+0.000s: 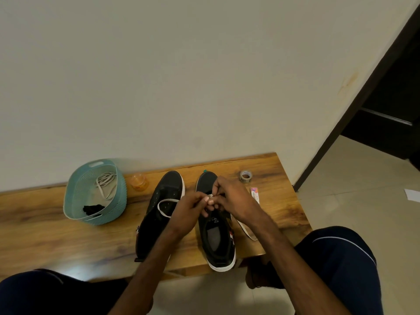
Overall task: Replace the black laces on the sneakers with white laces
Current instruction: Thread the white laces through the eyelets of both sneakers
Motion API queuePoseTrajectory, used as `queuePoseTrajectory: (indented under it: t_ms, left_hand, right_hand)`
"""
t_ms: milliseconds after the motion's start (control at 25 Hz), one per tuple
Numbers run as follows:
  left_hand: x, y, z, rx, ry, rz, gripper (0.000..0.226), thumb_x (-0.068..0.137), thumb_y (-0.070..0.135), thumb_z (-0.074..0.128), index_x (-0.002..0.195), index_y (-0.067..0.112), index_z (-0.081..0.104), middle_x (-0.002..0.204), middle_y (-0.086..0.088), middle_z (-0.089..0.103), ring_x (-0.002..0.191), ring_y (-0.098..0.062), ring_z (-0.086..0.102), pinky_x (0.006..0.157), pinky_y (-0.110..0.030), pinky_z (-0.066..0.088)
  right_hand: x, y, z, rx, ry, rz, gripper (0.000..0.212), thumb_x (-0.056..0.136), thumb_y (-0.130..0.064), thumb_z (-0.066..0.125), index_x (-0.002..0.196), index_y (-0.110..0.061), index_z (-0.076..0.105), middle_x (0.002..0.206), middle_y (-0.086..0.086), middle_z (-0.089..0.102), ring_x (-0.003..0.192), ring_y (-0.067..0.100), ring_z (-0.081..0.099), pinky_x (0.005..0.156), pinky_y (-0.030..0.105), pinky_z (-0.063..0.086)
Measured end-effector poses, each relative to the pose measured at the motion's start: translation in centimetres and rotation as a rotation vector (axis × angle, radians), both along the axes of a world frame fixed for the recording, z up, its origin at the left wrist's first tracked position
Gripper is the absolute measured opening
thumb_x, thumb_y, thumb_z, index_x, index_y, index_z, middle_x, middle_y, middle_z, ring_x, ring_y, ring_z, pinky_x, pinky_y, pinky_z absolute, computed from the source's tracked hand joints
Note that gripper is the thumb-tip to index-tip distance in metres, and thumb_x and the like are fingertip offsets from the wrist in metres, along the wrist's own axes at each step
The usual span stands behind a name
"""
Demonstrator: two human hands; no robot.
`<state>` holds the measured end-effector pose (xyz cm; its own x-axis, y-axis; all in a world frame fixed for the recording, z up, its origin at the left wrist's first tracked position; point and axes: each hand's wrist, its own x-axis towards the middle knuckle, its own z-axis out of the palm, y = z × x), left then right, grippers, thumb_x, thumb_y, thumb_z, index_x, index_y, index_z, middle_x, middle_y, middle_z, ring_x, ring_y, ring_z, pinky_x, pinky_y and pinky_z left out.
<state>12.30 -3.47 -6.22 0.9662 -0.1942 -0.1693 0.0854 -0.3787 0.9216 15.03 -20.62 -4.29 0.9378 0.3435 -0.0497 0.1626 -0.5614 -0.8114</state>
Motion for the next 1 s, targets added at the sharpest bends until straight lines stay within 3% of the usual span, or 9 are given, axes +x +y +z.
queuePoseTrajectory:
  t_ms: [160, 280, 360, 480, 640, 840, 1000]
  left_hand:
    - [-0.2, 0.0, -1.5, 0.056, 0.019, 0.142, 0.013, 0.098, 0.016, 0.057, 0.096, 0.012, 0.069, 0.082, -0.001, 0.069, 0.066, -0.005, 0.060, 0.058, -0.016, 0.046]
    - [-0.2, 0.1, -2.7, 0.205, -0.052, 0.249, 0.011, 0.094, 0.022, 0.064, 0.094, 0.017, 0.074, 0.085, 0.009, 0.070, 0.078, 0.003, 0.062, 0.067, -0.009, 0.042]
    - [-0.5, -0.3, -3.5, 0.238, -0.036, 0.265, 0.009, 0.093, 0.022, 0.066, 0.094, 0.016, 0.072, 0.089, 0.008, 0.071, 0.085, 0.001, 0.063, 0.068, -0.007, 0.041]
    - [-0.8, -1.2, -4.2, 0.233, -0.039, 0.303, 0.004, 0.091, 0.022, 0.068, 0.090, 0.018, 0.070, 0.090, 0.008, 0.070, 0.087, -0.003, 0.064, 0.073, -0.014, 0.048]
    - [-0.9, -1.9, -4.0, 0.295, -0.066, 0.302, 0.003, 0.090, 0.023, 0.068, 0.087, 0.023, 0.068, 0.088, 0.007, 0.069, 0.086, -0.008, 0.064, 0.077, -0.032, 0.054]
    - [-0.9, -2.4, -4.0, 0.396, -0.125, 0.281, 0.009, 0.091, 0.029, 0.066, 0.093, 0.022, 0.072, 0.095, 0.006, 0.067, 0.082, -0.005, 0.061, 0.063, -0.007, 0.037]
    - [-0.7, -3.0, -4.4, 0.391, -0.123, 0.270, 0.012, 0.091, 0.031, 0.066, 0.095, 0.022, 0.072, 0.097, 0.006, 0.066, 0.087, -0.009, 0.063, 0.070, -0.022, 0.048]
  right_hand:
    - [-0.1, 0.0, -0.3, -0.082, 0.041, -0.009, 0.036, 0.077, -0.028, 0.082, 0.097, -0.020, 0.054, 0.082, -0.003, 0.066, 0.072, 0.013, 0.064, 0.066, 0.038, 0.055]
    - [-0.7, -0.7, -0.9, -0.268, 0.176, -0.014, 0.045, 0.073, -0.039, 0.084, 0.104, -0.019, 0.058, 0.091, -0.006, 0.061, 0.083, 0.014, 0.059, 0.068, 0.031, 0.050]
    - [-1.2, -0.5, -1.3, -0.362, 0.222, 0.002, 0.043, 0.078, -0.032, 0.082, 0.111, -0.016, 0.061, 0.097, -0.003, 0.061, 0.086, 0.015, 0.058, 0.071, 0.029, 0.046]
    - [-1.0, -0.1, -2.0, -0.341, 0.238, -0.028, 0.032, 0.084, -0.013, 0.069, 0.116, -0.011, 0.066, 0.111, 0.009, 0.069, 0.094, 0.023, 0.064, 0.079, 0.031, 0.054]
    - [-0.4, -0.7, -2.6, -0.285, 0.305, -0.066, 0.039, 0.085, -0.001, 0.058, 0.122, -0.008, 0.067, 0.119, 0.013, 0.068, 0.106, 0.026, 0.064, 0.091, 0.034, 0.054]
    - [-0.3, -0.8, -3.0, -0.249, 0.323, -0.089, 0.039, 0.085, 0.002, 0.057, 0.121, -0.008, 0.068, 0.116, 0.013, 0.069, 0.103, 0.025, 0.065, 0.087, 0.034, 0.055]
    - [-0.3, -0.8, -3.3, -0.254, 0.321, -0.073, 0.032, 0.086, -0.004, 0.060, 0.116, -0.008, 0.070, 0.112, 0.012, 0.070, 0.099, 0.024, 0.066, 0.087, 0.036, 0.056]
